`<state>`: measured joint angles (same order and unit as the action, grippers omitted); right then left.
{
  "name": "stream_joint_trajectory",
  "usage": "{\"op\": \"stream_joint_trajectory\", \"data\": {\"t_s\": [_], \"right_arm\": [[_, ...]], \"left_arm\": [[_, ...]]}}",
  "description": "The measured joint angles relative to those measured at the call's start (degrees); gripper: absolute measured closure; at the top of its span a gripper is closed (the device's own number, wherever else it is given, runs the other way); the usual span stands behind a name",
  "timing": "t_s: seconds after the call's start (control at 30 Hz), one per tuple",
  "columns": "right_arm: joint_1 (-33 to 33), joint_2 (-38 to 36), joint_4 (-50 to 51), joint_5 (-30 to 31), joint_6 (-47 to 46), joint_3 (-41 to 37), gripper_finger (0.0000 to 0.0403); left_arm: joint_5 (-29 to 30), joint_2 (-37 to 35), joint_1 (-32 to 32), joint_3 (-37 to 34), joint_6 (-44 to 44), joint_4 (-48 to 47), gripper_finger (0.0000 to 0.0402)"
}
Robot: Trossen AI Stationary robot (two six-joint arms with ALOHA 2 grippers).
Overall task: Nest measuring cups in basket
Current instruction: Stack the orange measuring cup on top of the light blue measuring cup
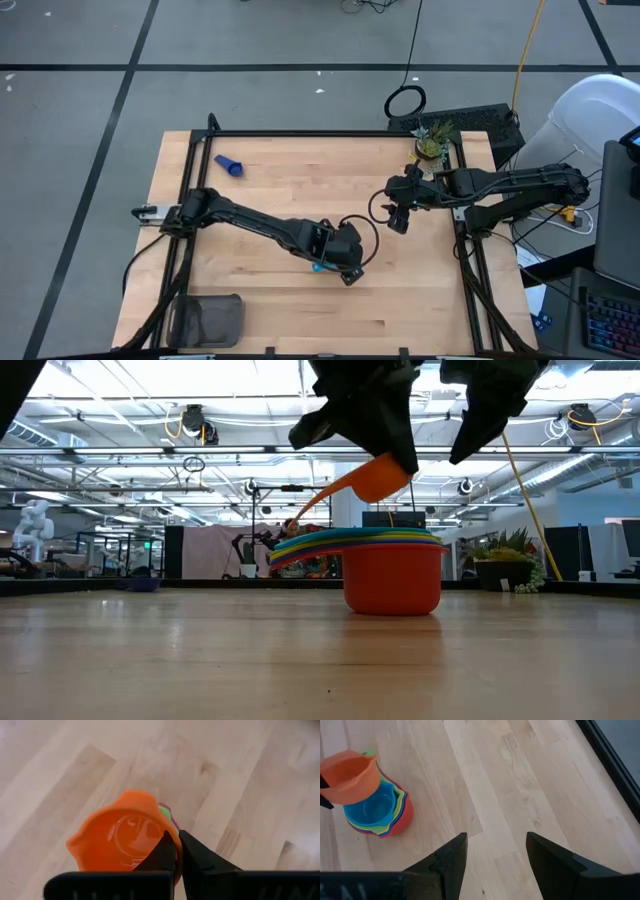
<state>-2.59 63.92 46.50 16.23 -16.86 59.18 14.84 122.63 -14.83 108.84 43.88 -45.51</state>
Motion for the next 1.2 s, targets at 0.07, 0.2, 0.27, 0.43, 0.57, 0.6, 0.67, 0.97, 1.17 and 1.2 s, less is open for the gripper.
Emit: {"op": "stream_joint_trajectory", "data": {"t_s": [0.07,0.2,0.27,0.43,0.57,0.6,0.67,0.97,1.17,1.2], "right_arm": [[0.0,0.0,0.0,0.0,0.0,0.0,0.0206],[0.0,0.0,0.0,0.0,0.3,0.0,0.0206],[0.0,0.0,0.0,0.0,0.8,0.0,0.0206],[0.0,0.0,0.0,0.0,1.1,0.0,0.0206],[0.0,0.0,0.0,0.0,1.3,0.0,0.0206],[0.0,0.0,0.0,0.0,1.3,0.0,0.0206],[0.0,0.0,0.0,0.0,1.3,0.0,0.0206],[0.0,0.0,0.0,0.1,1.2,0.0,0.0206],[0.0,0.0,0.0,0.1,-0.1,0.0,0.0206],[0.0,0.0,0.0,0.1,-0.4,0.0,0.0206]], "left_arm": [[-0.8,0.0,0.0,0.0,1.1,-0.2,0.0394],[-1.7,-0.1,0.0,0.0,2.9,-1.3,0.0394],[-3.4,-0.1,0.1,0.0,3.3,-1.9,0.0394],[-5.4,-0.1,0.1,0.0,3.9,-2.5,0.0394],[-6.4,-0.1,0.3,0.0,3.9,-2.3,0.0393],[-6.4,-0.1,0.4,0.0,3.9,-2.3,0.0387],[-6.4,0.0,0.5,0.0,3.9,-2.2,0.0371],[-6.2,0.2,0.7,0.0,0.3,1.3,0.0342],[-6.3,0.2,0.7,0.0,-2.4,2.4,0.0340],[-6.3,0.2,0.7,0.0,-2.8,2.3,0.0340]]}}
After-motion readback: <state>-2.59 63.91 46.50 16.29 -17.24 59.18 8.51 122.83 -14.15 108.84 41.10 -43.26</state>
